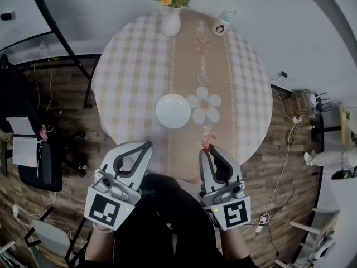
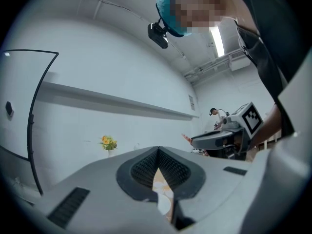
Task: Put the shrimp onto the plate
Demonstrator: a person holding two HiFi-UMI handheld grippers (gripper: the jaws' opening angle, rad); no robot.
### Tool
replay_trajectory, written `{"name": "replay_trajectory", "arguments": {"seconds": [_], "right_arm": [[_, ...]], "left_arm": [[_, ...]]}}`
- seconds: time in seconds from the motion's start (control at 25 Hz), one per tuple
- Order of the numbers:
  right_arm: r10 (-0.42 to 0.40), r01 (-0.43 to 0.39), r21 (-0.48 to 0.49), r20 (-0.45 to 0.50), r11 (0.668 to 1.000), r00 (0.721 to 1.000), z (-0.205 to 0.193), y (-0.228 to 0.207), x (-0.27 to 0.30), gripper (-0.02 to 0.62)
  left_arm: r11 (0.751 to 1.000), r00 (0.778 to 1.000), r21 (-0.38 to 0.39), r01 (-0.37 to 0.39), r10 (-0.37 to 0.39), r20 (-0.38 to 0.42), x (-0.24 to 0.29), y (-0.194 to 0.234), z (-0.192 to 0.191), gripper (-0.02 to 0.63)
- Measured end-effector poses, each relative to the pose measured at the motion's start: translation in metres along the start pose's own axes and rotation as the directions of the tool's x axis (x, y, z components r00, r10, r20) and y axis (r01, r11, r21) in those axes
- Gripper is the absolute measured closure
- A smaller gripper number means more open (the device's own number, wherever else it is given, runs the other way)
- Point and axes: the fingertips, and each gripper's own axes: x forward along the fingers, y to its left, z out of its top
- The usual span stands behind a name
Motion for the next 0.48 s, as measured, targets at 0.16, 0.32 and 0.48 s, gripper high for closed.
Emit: {"name": "replay_trajectory", "arguments": {"seconds": [0.16, 0.32, 0.48], "right_arm": [[0.008, -0.008, -0.005, -0.008, 1.0, 1.0, -0.001, -0.01, 0.004, 0.558], [0.026, -0.026, -0.011, -0.01, 1.0, 1.0, -0.002, -0.019, 0.011, 0.558], [0.058, -0.058, -0.013, -0.005, 0.998, 0.998, -0.002, -0.022, 0.018, 0.558]], "left_arm": [[1.0, 1.0, -0.015, -0.025, 0.025, 0.001, 0.007, 0.003, -0.001, 0.606], [0.999, 0.999, -0.02, -0.047, 0.047, 0.0, 0.014, 0.005, 0.0, 0.606], [0.997, 0.997, -0.021, -0.074, 0.074, -0.008, 0.016, 0.008, 0.0, 0.606]]}}
